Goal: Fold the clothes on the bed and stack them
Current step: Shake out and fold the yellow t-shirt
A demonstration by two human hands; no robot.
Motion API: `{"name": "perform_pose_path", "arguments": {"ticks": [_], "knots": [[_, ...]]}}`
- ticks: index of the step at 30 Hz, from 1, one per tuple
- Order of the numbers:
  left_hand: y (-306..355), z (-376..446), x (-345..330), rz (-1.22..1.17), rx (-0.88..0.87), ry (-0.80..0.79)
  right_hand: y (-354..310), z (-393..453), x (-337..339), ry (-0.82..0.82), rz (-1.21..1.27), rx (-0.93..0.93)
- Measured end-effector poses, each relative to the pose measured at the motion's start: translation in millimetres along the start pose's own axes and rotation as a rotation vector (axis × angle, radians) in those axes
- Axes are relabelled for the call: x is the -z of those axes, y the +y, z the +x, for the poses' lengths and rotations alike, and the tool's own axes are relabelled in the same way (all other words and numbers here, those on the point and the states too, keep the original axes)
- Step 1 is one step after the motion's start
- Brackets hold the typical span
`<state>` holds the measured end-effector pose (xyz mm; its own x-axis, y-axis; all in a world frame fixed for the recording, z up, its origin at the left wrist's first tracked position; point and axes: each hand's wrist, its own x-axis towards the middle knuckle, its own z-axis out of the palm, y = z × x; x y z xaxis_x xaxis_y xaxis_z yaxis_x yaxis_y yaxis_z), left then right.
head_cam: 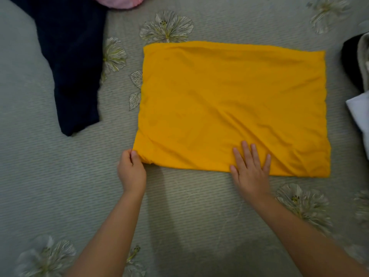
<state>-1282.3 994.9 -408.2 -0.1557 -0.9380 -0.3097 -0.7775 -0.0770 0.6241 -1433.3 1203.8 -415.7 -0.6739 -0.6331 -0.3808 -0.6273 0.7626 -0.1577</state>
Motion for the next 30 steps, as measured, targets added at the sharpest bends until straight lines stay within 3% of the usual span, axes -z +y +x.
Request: {"name": "perform_pose_path", "arguments": {"ticks": [2,11,14,17,20,22,25,27,30], "knots": [[-6,6,6,0.053,0.027,-0.01,-1,0,1,-0.011,0.014,-0.018],[-15,19,6,0.554,-0.151,-0.037,3,0,6,-0.019,0.008,0.047],[-7,14,7,0.551,-0.159,-0.024,17,-4,25,0.151,0.084,0.109],[11,3,6,0.497,-0.379,0.016,54,-15,43,0.391,0.069,-0.021],[28,-23,-12,0.488,-0.728,-0.084,85,-21,55,0.41,0.155,-0.322],[38,-38,-31,0.503,-0.845,-0.196,103,-17,57,0.382,0.228,-0.553],[42,-47,-56,0.566,-0.809,-0.327,127,-7,52,0.333,0.376,-0.737],[36,-47,-63,0.609,-0.644,-0.392,137,-3,47,0.28,0.515,-0.759],[26,-49,-61,0.662,-0.629,-0.414,150,-1,47,0.307,0.594,-0.809]]}}
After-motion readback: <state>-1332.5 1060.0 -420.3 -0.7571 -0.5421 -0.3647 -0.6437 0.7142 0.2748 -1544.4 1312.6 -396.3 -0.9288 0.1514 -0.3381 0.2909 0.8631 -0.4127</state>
